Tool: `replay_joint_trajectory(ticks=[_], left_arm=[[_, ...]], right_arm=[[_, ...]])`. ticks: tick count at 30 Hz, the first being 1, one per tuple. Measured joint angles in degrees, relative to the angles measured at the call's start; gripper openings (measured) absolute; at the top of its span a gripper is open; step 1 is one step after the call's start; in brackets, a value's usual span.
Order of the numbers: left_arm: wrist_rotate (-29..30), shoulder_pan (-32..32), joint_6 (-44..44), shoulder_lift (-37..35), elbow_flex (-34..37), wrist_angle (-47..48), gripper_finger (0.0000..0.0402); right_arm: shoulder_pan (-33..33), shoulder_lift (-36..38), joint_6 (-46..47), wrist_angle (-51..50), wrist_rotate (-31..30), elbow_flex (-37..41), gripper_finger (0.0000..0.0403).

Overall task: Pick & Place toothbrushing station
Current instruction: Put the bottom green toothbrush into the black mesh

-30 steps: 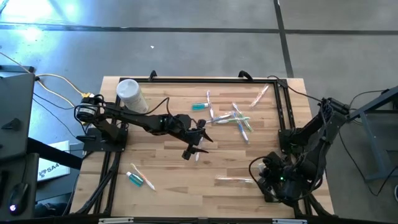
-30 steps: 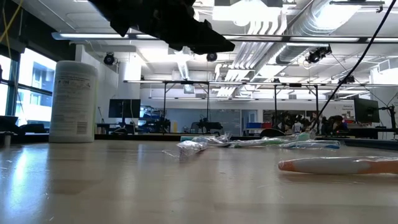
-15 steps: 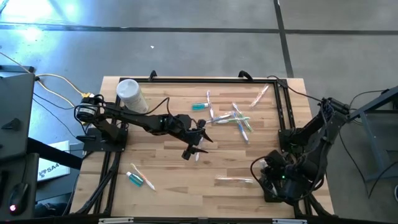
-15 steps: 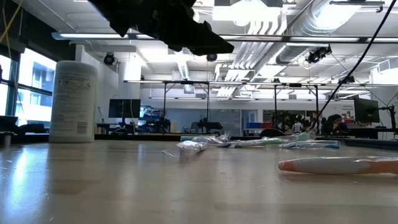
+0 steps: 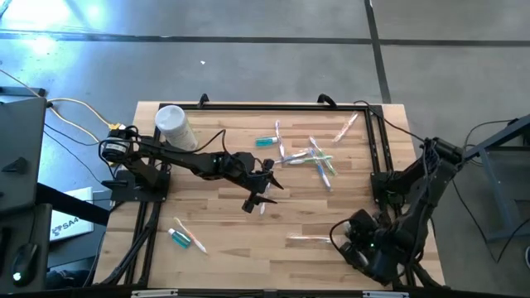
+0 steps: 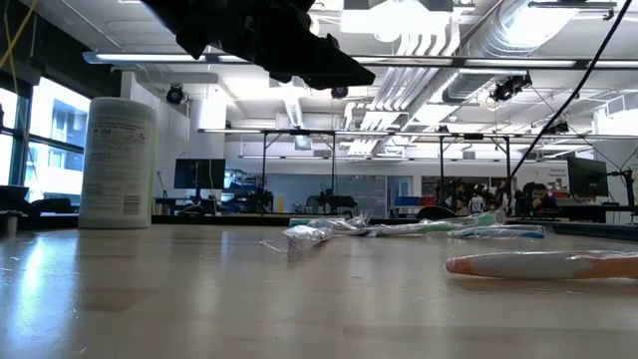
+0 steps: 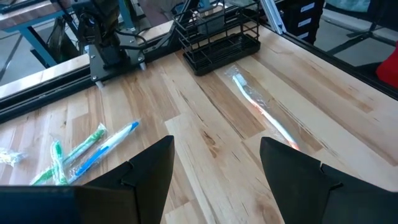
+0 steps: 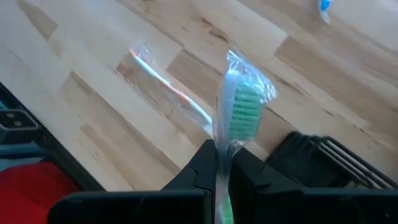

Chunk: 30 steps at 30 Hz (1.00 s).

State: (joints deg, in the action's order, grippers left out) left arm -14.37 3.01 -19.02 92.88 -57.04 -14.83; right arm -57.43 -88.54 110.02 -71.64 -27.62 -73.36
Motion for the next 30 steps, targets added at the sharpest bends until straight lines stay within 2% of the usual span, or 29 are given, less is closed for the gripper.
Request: replay_joint_trajectory(ticks=[9,20,30], left_arm=[[0.01,0.0,-0.01,0.0,0.0,0.0,0.0237],[0.0,0.0,-0.05,0.0,0.0,0.0,0.0237],[0.0,0.0,-0.21,0.0,0.0,0.0,0.0237]], right_arm=[[0.04,-3.4,0.11,-0.99,-2.57,0.0,0.0009],[-0.83,-3.54,2.99,-5.8,-3.59,0.0,0.0009],[-1.11,-3.54,2.93,-8.85,-7.2,0.0,0.0009]])
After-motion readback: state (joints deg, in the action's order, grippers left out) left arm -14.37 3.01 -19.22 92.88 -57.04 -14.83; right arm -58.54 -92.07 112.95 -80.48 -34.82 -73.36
